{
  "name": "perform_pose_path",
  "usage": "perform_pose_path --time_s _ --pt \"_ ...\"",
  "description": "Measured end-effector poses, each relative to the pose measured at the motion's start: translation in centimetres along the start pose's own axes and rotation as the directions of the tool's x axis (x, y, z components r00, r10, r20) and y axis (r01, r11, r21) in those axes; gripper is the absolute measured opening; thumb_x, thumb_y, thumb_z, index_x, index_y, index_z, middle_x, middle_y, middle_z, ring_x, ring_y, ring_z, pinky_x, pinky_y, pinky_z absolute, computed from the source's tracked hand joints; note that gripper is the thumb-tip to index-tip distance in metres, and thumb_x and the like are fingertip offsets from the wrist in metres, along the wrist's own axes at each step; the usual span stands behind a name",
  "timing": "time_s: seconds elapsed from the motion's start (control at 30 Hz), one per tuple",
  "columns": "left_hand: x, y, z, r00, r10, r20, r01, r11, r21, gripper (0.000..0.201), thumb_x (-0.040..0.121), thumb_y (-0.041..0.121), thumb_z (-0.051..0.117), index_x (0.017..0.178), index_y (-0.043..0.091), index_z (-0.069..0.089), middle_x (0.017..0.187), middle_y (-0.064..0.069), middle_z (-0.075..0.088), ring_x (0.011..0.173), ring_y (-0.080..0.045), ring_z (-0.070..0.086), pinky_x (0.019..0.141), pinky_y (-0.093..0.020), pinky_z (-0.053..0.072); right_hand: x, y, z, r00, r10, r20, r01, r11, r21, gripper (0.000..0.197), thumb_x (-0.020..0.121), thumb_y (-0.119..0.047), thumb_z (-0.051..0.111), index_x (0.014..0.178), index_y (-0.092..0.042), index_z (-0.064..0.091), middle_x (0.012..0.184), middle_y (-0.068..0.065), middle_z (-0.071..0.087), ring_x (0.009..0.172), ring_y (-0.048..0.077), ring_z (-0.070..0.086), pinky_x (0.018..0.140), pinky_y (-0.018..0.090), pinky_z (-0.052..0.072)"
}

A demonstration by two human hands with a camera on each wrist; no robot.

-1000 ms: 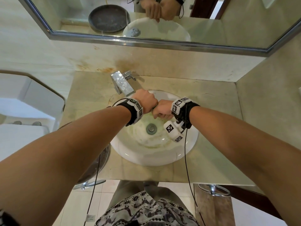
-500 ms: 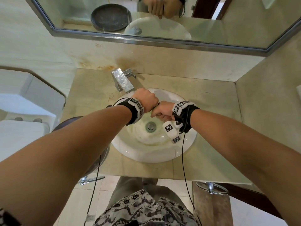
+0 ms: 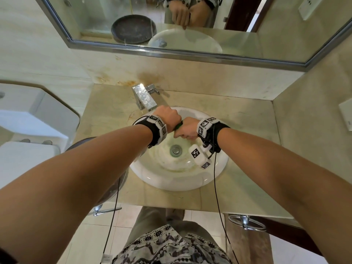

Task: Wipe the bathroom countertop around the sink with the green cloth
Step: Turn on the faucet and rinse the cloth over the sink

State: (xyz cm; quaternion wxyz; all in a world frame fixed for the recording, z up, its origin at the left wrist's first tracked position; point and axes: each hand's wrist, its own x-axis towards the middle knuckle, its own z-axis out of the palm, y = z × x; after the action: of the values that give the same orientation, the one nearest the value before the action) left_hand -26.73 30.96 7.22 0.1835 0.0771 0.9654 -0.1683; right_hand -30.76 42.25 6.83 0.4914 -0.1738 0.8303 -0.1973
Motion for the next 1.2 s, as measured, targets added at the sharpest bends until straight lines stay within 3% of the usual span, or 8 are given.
perform_pose_path --time_s 0.17,0.3,0.43,0.57,0.73,0.93,1.07,1.2 --pt "-0.2 0.3 0.2 0.993 -0.072 0.098 0.096 0.958 -0.271 0.026 0.088 0.036 0.059 0.110 0.021 0.060 0.093 -0.002 0.065 0.079 -0.024 0.060 0.066 -0.031 0.048 -0.6 0.3 -0.2 0.995 -0.052 -0.079 0.045 0.994 -0.096 0.031 0.072 -0.029 0.073 0.098 -0.014 0.067 0.090 0.004 0.068 0.084 0.023 0.064 0.085 0.037 0.054" --pt "-0.5 0.6 0.0 0.986 -0.118 0.119 0.164 0.830 -0.533 0.033 0.081 0.028 0.070 0.109 0.016 0.059 0.101 -0.006 0.066 0.093 -0.026 0.063 0.074 -0.032 0.050 -1.2 0.7 -0.6 0.977 -0.100 -0.190 0.085 0.993 -0.081 0.052 0.072 -0.017 0.072 0.120 -0.015 0.050 0.103 0.008 0.061 0.096 0.026 0.060 0.081 0.036 0.052" --pt "-1.3 0.3 -0.3 0.958 -0.185 0.220 0.287 0.578 -0.764 0.023 0.084 0.026 0.067 0.101 0.010 0.063 0.086 -0.006 0.072 0.076 -0.023 0.071 0.072 -0.033 0.060 -1.8 0.9 -0.8 0.892 -0.209 -0.402 0.288 0.946 0.147 0.042 0.072 0.001 0.065 0.107 -0.015 0.048 0.100 0.009 0.057 0.083 0.024 0.056 0.069 0.035 0.050" --pt "-2.4 -0.1 -0.1 0.950 -0.222 0.220 0.276 0.264 -0.924 0.034 0.079 0.020 0.074 0.107 0.008 0.060 0.091 -0.012 0.072 0.081 -0.027 0.073 0.075 -0.041 0.061 -2.3 0.8 -0.8 0.911 -0.216 -0.351 0.330 0.893 0.305 0.026 0.083 -0.005 0.058 0.107 -0.015 0.056 0.094 0.011 0.062 0.075 0.022 0.061 0.064 0.032 0.055" --pt "-3.8 -0.6 -1.0 0.951 -0.286 0.116 0.198 0.276 -0.941 0.053 0.075 0.026 0.077 0.124 0.015 0.057 0.107 -0.007 0.067 0.096 -0.024 0.065 0.088 -0.039 0.055 -2.6 0.9 -0.5 0.915 -0.180 -0.361 0.295 0.909 0.295 0.011 0.089 -0.021 0.057 0.097 -0.015 0.064 0.070 -0.004 0.054 0.062 0.009 0.048 0.055 0.020 0.035" --pt "-4.2 -0.4 -1.2 0.940 -0.292 0.174 0.218 0.128 -0.968 0.040 0.081 0.021 0.071 0.118 0.005 0.063 0.109 -0.014 0.069 0.100 -0.028 0.065 0.094 -0.040 0.052 -2.4 0.5 -0.6 0.932 -0.078 -0.354 0.262 0.821 0.507 0.008 0.080 -0.017 0.062 0.087 -0.013 0.060 0.094 0.014 0.063 0.099 0.034 0.064 0.088 0.043 0.057" --pt "-4.5 -0.5 -1.1 0.922 -0.290 0.258 0.210 -0.188 -0.960 0.033 0.087 0.009 0.069 0.115 -0.005 0.059 0.109 -0.022 0.066 0.100 -0.034 0.067 0.091 -0.043 0.055 -2.5 0.2 -0.5 0.897 -0.043 -0.439 0.310 0.770 0.557 0.033 0.081 -0.004 0.062 0.111 -0.013 0.051 0.105 0.015 0.057 0.093 0.032 0.062 0.076 0.046 0.059" --pt "-4.9 -0.5 -0.8 0.865 -0.355 0.354 0.188 -0.425 -0.886 0.036 0.090 0.008 0.066 0.121 -0.007 0.056 0.113 -0.024 0.065 0.098 -0.034 0.068 0.086 -0.043 0.057 -1.8 0.0 0.2 0.790 -0.163 -0.592 0.433 0.831 0.350 0.025 0.080 -0.004 0.067 0.100 -0.018 0.059 0.098 0.002 0.058 0.082 0.023 0.061 0.060 0.030 0.057"
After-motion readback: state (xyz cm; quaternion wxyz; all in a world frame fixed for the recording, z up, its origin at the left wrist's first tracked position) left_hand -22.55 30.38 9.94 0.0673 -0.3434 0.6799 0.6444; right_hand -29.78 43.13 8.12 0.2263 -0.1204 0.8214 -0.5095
